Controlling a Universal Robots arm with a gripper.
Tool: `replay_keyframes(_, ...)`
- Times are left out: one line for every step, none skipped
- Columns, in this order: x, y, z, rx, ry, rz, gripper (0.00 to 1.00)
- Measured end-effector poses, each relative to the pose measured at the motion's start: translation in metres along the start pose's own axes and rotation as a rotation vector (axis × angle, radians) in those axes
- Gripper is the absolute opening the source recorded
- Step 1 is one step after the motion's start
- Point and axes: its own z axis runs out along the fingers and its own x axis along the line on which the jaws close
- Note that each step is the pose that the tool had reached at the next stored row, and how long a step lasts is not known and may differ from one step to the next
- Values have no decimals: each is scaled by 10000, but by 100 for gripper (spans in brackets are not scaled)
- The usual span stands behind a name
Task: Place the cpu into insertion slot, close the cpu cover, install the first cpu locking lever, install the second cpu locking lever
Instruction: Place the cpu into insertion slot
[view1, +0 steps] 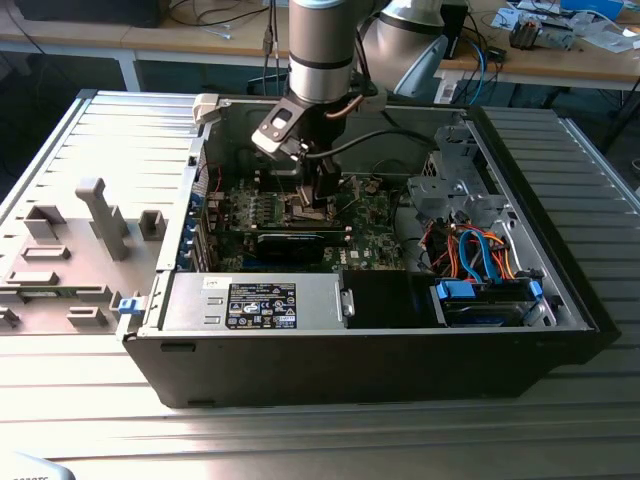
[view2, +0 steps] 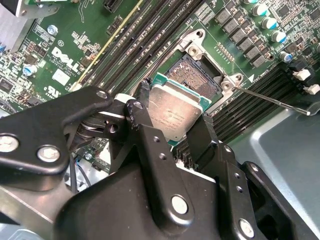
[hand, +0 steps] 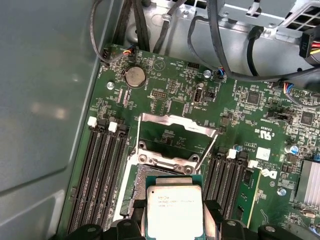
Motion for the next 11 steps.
replay_keyframes(0, 0, 1, 0, -1, 63, 54)
replay_keyframes(0, 0, 1, 1, -2, 109, 54)
replay_keyframes(0, 0, 2, 1, -3, 143, 54)
replay_keyframes(0, 0, 2, 2, -4, 202, 54)
replay_keyframes(0, 0, 3, 3, -5, 243, 54)
replay_keyframes(0, 0, 3, 3, -5, 272, 54)
replay_keyframes(0, 0, 3, 3, -6, 314, 54)
replay_keyframes(0, 0, 4, 5, -7, 369, 54)
replay_keyframes(0, 0, 4, 5, -8, 417, 54)
replay_keyframes(0, 0, 5, 5, -8, 445, 54)
replay_keyframes(0, 0, 5, 5, -9, 475, 54)
